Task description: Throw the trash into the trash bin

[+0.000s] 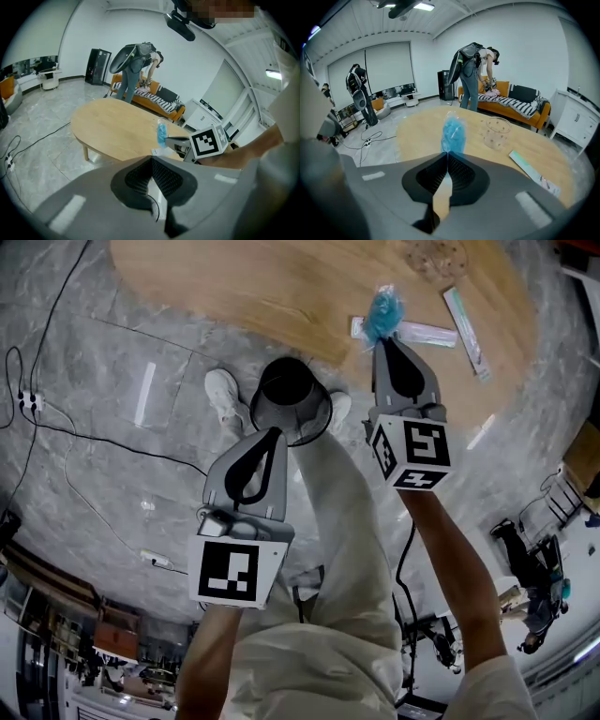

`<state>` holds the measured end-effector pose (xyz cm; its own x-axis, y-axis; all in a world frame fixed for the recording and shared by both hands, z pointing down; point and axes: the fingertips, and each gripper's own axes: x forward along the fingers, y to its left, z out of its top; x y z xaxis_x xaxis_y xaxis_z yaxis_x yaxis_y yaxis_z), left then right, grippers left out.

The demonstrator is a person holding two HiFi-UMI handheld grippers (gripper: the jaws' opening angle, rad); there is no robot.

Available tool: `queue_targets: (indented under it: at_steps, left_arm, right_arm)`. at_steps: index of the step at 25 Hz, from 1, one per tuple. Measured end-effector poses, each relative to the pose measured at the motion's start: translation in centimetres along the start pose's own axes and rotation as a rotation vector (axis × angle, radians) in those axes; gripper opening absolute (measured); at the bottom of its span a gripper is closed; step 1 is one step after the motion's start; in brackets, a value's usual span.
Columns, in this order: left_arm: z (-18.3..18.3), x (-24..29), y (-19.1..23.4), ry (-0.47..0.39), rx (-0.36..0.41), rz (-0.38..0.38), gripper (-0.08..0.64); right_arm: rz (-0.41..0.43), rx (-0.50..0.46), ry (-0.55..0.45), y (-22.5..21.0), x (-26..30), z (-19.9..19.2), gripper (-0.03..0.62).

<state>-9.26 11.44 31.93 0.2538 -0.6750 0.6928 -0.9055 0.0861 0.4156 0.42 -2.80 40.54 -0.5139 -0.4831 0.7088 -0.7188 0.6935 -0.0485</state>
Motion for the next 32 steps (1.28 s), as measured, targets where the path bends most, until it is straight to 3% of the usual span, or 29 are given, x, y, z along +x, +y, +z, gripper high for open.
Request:
queue_targets:
  at_steps: [13,18,26,32]
  left_arm:
    - [-1.6,-0.5,0.4,0.027,0.142,-0.001,0.0]
    - [-2.1,0.1,0.7,0.053,0.207,-0.052,0.0]
    - [-7.7,2.1,1.8,0.092,0.197,-0.064,0.0]
    - [-13.5,4.8,4.1,0.093,0.133,-0.018,0.0]
  right_arm:
    - [0.22,-0.187,0.021,8.0,-3.8,-4.6,0.028]
    - [0.194,-0.174,0.071,9.4,-5.6,-7.8,0.028]
    - [0.188,-0.149,0.127,12.1,-5.2,-13.3,0.028]
    - [0.233,-0.241,0.17,13.8,-3.1,-18.6,0.028]
